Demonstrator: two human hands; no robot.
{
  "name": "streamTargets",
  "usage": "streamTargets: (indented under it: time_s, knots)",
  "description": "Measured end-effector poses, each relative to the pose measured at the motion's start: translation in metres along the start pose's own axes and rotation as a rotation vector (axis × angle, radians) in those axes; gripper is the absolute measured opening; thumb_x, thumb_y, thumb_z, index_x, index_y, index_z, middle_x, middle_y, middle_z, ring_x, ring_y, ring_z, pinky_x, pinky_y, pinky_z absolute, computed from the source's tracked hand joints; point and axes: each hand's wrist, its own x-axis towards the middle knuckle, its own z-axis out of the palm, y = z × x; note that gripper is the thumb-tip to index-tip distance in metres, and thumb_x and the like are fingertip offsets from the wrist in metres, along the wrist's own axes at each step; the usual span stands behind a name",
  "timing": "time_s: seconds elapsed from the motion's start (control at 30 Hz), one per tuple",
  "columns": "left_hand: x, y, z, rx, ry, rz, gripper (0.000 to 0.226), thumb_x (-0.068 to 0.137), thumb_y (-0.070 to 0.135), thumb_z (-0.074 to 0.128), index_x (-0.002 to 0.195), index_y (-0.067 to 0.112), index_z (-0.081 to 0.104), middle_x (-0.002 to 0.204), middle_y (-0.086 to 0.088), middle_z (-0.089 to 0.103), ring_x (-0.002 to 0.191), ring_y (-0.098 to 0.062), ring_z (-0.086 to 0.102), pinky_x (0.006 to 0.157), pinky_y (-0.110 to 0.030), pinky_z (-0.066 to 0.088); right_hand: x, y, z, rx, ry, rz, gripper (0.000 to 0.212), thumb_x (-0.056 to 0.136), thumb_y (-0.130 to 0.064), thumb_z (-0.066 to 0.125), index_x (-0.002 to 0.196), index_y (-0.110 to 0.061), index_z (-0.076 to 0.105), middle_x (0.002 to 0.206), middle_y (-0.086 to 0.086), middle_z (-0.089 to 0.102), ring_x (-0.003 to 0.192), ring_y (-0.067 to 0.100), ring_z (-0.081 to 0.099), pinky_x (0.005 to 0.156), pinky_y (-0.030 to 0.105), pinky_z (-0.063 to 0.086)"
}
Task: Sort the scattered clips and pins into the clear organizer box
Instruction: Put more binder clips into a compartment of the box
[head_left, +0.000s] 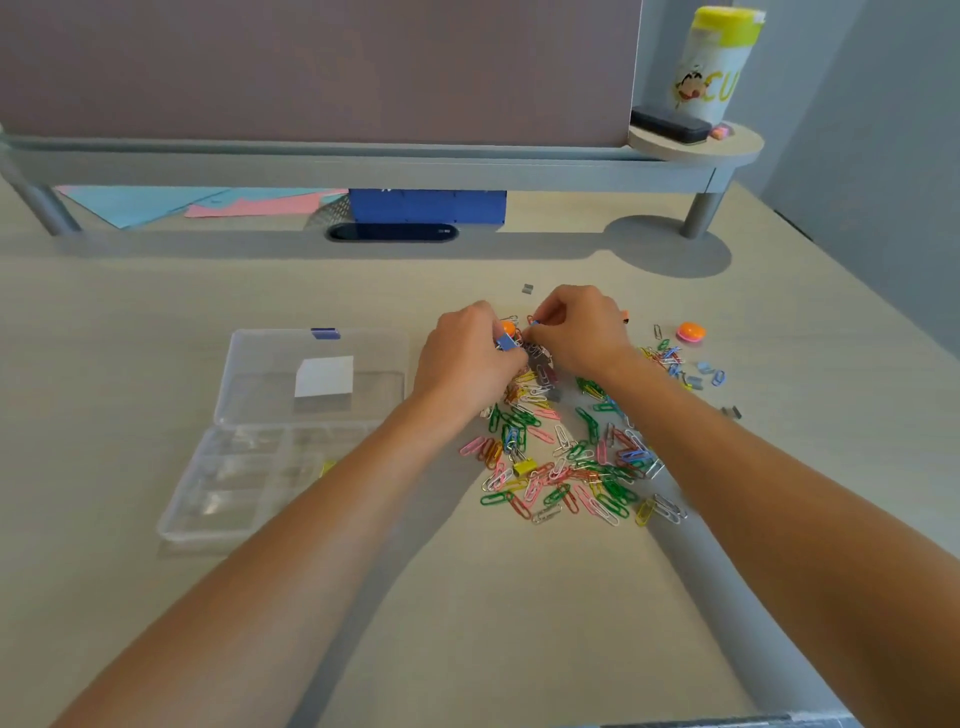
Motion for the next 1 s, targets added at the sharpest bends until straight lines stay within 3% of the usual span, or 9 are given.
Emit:
streamTargets:
  time_s: [0.13, 0.3, 0.37, 0.5, 0.67, 0.77, 0.87, 0.93, 1.0]
  knots:
    - [-0.013, -0.005, -0.024, -0.213, 0.043, -0.025, 0.021, 0.083, 0.015, 0.074, 0.098, 0.018, 0.061, 0.085, -0.001, 0.068, 0.076, -0.015, 0.064, 0.064, -0.034, 0.053, -0.018, -0.006, -0.004, 0.166, 0.053, -0.016, 0.016, 0.083, -0.019, 0.080, 0.095, -0.013, 0.072, 0.078, -0.003, 0.066, 0.069, 0.007, 0.059, 0.058, 0.018, 0.043]
    - [-0.034, -0.023, -0.055, -0.314, 0.097, 0.018, 0.024, 0.088, 0.001, 0.064, 0.094, 0.021, 0.075, 0.069, 0.004, 0.068, 0.068, -0.012, 0.065, 0.057, -0.015, 0.048, -0.055, -0.022, -0.004, 0.324, 0.026, 0.031, 0.022, 0.092, -0.018, 0.068, 0.114, -0.019, 0.072, 0.088, 0.003, 0.070, 0.071, 0.018, 0.066, 0.074, 0.042, 0.061]
    - [-0.045, -0.031, -0.062, -0.325, 0.086, 0.002, 0.024, 0.089, 0.001, 0.064, 0.087, 0.021, 0.077, 0.071, 0.006, 0.070, 0.070, -0.009, 0.067, 0.059, -0.011, 0.049, -0.074, -0.030, 0.000, 0.331, 0.025, 0.041, 0.022, 0.094, -0.014, 0.062, 0.112, -0.019, 0.074, 0.082, -0.002, 0.069, 0.068, 0.018, 0.065, 0.071, 0.042, 0.062]
    - [-0.064, -0.045, -0.070, -0.394, 0.081, -0.070, 0.019, 0.088, 0.003, 0.062, 0.084, 0.018, 0.073, 0.076, 0.000, 0.075, 0.072, -0.012, 0.071, 0.069, -0.024, 0.056, -0.104, -0.043, 0.003, 0.366, 0.039, 0.096, 0.021, 0.096, -0.012, 0.058, 0.106, -0.019, 0.074, 0.077, -0.006, 0.067, 0.070, 0.023, 0.066, 0.059, 0.033, 0.053]
    - [-0.082, -0.053, -0.086, -0.408, 0.120, -0.118, 0.016, 0.079, 0.002, 0.065, 0.074, 0.017, 0.063, 0.069, 0.003, 0.072, 0.072, -0.016, 0.071, 0.075, -0.033, 0.059, -0.124, -0.061, 0.007, 0.440, 0.010, 0.099, 0.010, 0.089, -0.013, 0.070, 0.099, -0.014, 0.072, 0.084, 0.003, 0.072, 0.071, 0.014, 0.063, 0.064, 0.027, 0.050]
    - [-0.093, -0.063, -0.096, -0.406, 0.156, -0.138, 0.014, 0.076, 0.003, 0.068, 0.073, 0.016, 0.062, 0.070, 0.002, 0.070, 0.077, -0.020, 0.071, 0.076, -0.037, 0.059, -0.136, -0.073, 0.013, 0.481, 0.006, 0.093, 0.010, 0.083, -0.009, 0.076, 0.091, -0.011, 0.071, 0.080, 0.005, 0.072, 0.065, 0.012, 0.065, 0.056, 0.021, 0.049]
    - [-0.103, -0.077, -0.104, -0.481, 0.145, -0.182, 0.023, 0.079, 0.004, 0.069, 0.094, 0.020, 0.064, 0.076, -0.002, 0.073, 0.076, -0.019, 0.071, 0.075, -0.037, 0.059, -0.151, -0.084, 0.020, 0.511, -0.035, 0.098, 0.013, 0.080, -0.008, 0.078, 0.090, -0.010, 0.071, 0.077, 0.006, 0.072, 0.053, 0.009, 0.062, 0.049, 0.023, 0.049]
    - [-0.108, -0.087, -0.110, -0.523, 0.105, -0.198, 0.040, 0.086, 0.005, 0.062, 0.121, 0.024, 0.064, 0.080, -0.001, 0.073, 0.079, -0.016, 0.070, 0.078, -0.032, 0.057, -0.159, -0.089, 0.025, 0.490, -0.058, 0.086, 0.013, 0.078, -0.009, 0.080, 0.089, -0.011, 0.072, 0.078, 0.006, 0.074, 0.056, 0.008, 0.064, 0.053, 0.025, 0.051]
    - [-0.112, -0.093, -0.116, -0.562, 0.084, -0.220, 0.043, 0.091, 0.005, 0.051, 0.128, 0.022, 0.066, 0.080, 0.001, 0.070, 0.075, -0.014, 0.063, 0.078, -0.028, 0.053, -0.164, -0.096, 0.030, 0.483, -0.079, 0.064, 0.013, 0.078, -0.009, 0.081, 0.088, -0.011, 0.073, 0.080, 0.008, 0.076, 0.062, 0.012, 0.066, 0.060, 0.031, 0.056]
